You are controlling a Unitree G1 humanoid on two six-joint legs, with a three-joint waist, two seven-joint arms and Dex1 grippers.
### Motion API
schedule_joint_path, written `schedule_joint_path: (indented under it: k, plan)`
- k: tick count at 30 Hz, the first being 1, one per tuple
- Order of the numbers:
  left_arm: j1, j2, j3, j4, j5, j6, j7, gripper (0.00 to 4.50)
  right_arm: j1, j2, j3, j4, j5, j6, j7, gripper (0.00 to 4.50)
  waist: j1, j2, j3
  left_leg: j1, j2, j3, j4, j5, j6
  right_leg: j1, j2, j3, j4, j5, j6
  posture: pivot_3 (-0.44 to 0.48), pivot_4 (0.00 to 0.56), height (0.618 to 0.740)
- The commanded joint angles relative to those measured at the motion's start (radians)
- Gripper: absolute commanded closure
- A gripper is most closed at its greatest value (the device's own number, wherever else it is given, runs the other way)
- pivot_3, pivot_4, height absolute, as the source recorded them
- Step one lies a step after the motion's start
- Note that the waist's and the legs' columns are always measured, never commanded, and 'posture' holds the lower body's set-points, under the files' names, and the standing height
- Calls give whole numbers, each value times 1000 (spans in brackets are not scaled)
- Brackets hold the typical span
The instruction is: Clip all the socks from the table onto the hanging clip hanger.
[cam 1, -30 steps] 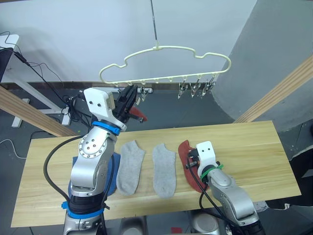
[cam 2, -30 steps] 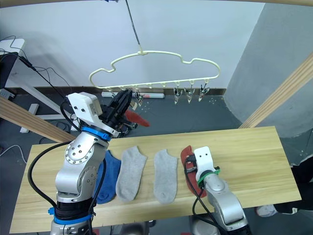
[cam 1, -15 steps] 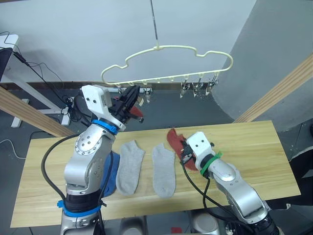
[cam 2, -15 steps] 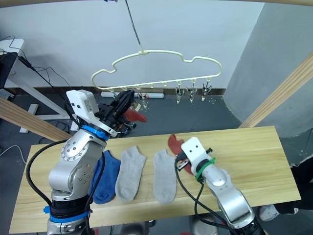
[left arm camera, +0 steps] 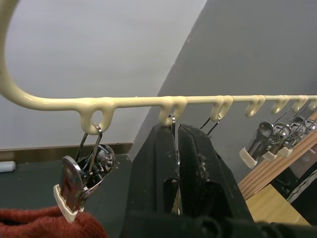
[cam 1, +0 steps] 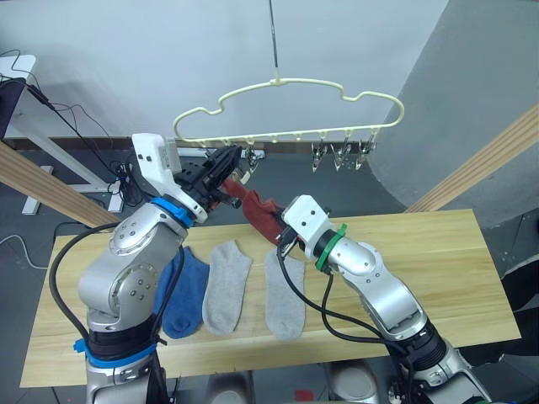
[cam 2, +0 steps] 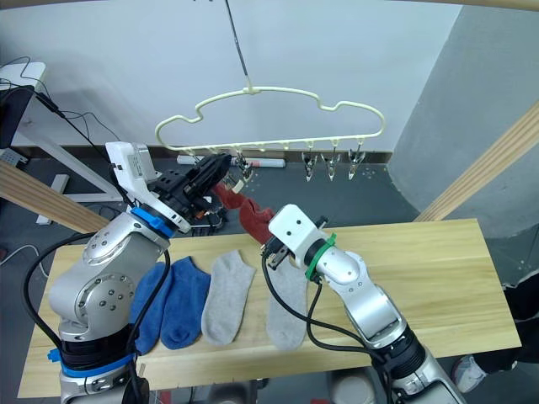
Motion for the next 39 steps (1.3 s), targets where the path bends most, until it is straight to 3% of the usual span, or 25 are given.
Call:
schedule_joint_path:
  k: [1, 39]
  plan:
    - [-15, 8, 14, -69, -37, -6, 0, 4500, -11, 14, 15, -13, -20, -42, 8, 4471, -1, 0, 0, 0, 0, 0, 0, 0, 0, 0, 0, 0, 0, 0, 0, -221, 362, 740]
    - [41, 13, 8, -80, -41, -35, -27, 4500, -51, 90, -3, 8, -71, -87, 12, 4471, -2, 0, 0, 0, 0, 0, 1, 0, 0, 0, 0, 0, 1, 0, 0, -219, 349, 740]
